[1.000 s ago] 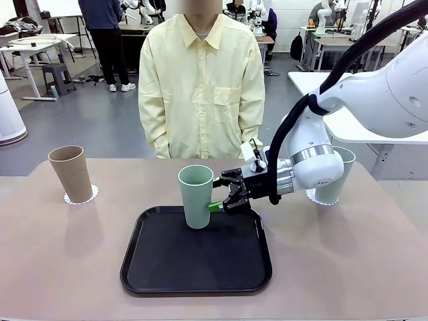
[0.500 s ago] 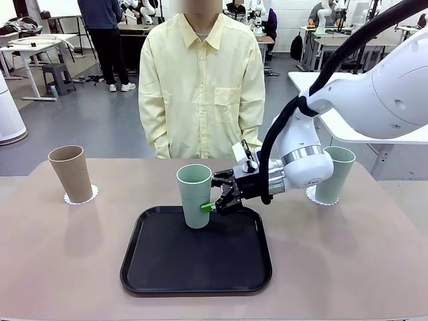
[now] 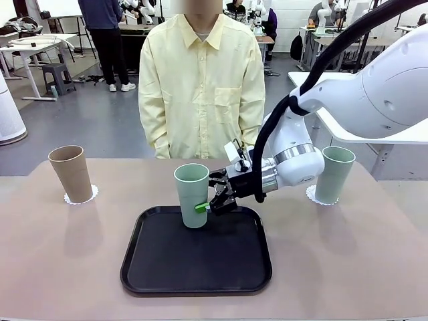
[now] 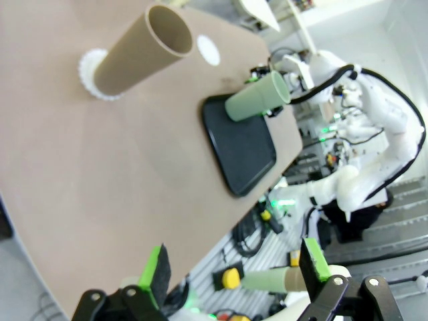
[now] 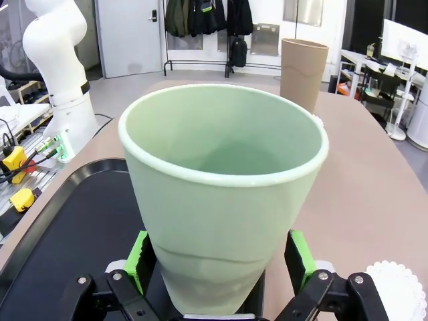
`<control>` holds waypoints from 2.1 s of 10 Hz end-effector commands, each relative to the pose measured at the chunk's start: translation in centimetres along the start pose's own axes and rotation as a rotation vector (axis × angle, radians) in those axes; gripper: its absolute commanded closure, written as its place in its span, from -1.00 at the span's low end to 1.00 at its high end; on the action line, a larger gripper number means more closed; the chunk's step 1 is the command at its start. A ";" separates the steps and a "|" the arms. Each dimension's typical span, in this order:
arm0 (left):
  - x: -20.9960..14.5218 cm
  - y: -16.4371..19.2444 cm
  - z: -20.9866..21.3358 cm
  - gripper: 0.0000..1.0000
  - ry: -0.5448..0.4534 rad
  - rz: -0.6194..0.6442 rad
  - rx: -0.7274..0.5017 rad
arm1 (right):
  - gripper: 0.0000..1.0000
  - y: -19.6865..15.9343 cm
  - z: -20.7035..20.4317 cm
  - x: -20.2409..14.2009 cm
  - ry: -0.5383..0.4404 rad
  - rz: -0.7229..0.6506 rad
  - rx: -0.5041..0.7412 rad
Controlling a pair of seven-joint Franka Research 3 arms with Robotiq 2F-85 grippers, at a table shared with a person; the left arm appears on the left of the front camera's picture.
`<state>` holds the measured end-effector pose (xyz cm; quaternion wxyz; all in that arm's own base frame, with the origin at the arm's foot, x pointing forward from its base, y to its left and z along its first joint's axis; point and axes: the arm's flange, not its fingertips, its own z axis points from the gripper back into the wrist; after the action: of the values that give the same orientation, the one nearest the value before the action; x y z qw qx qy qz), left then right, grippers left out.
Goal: Place coasters on the table and set cups on them.
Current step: Take one Reusable plastic cup from the Flat Tray and place it on a coaster set by the human.
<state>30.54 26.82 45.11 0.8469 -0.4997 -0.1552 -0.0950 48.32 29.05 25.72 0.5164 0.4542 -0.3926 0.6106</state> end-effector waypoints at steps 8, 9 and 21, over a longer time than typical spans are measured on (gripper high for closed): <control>0.1 -0.3 0.1 -1.00 -0.017 0.011 -0.013 | 0.52 0.1 -0.2 0.6 -0.012 -0.014 0.043; 0.1 -0.3 0.1 -1.00 -0.017 0.011 -0.013 | 0.52 0.9 0.3 2.0 -0.043 -0.009 0.044; 0.1 -0.3 0.1 -1.00 -0.017 0.011 -0.013 | 0.52 2.9 4.8 12.7 -0.069 -0.005 -0.040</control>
<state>30.54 26.82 45.11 0.8469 -0.4997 -0.1551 -0.0949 45.51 27.51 39.20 0.5240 0.4637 -0.4166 0.5803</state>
